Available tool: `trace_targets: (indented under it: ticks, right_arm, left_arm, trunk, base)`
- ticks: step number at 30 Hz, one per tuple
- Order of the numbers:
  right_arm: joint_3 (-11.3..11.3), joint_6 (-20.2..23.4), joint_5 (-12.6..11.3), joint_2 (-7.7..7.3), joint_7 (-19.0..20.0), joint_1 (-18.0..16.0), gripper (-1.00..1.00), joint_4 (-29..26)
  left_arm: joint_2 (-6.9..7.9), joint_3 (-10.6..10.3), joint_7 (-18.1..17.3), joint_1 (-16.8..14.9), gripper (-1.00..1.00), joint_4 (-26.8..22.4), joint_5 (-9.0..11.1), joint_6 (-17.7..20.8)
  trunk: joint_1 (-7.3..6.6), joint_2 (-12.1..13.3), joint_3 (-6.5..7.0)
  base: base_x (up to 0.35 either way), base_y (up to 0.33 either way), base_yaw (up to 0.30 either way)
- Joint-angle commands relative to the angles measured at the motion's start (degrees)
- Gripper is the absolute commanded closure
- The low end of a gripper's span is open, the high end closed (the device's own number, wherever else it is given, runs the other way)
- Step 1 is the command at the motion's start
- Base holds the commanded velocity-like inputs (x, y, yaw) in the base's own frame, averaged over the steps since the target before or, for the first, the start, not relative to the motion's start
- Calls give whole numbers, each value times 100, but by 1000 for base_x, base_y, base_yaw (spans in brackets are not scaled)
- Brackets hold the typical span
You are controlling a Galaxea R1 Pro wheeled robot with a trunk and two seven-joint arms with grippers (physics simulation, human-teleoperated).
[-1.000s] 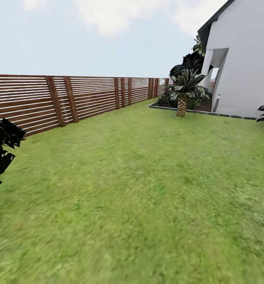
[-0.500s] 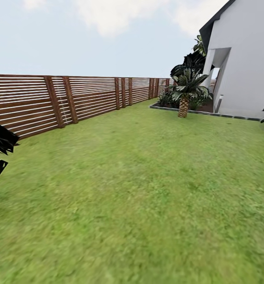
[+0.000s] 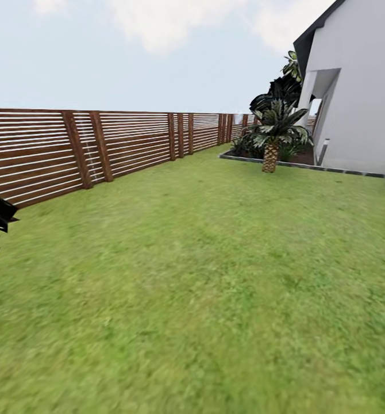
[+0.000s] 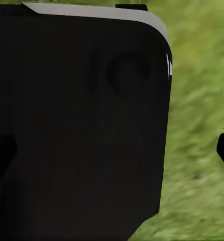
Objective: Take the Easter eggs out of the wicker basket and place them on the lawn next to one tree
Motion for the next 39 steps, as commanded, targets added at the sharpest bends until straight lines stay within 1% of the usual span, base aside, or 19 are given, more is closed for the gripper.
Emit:
trace_targets:
  ticks: [1, 39]
  right_arm:
    - [-1, -2, 1, 0, 0, -1, -100, -1]
    - [-1, -2, -14, -8, 0, -1, -100, 0]
  left_arm:
    - [0, 0, 0, 1, -100, -4, 2, -2]
    - [-1, 0, 3, 1, -100, -4, 2, -2]
  trunk:
    - [3, -2, -4]
    - [3, -2, -4]
  base:
    - [324, 86, 0]
    - [324, 86, 0]
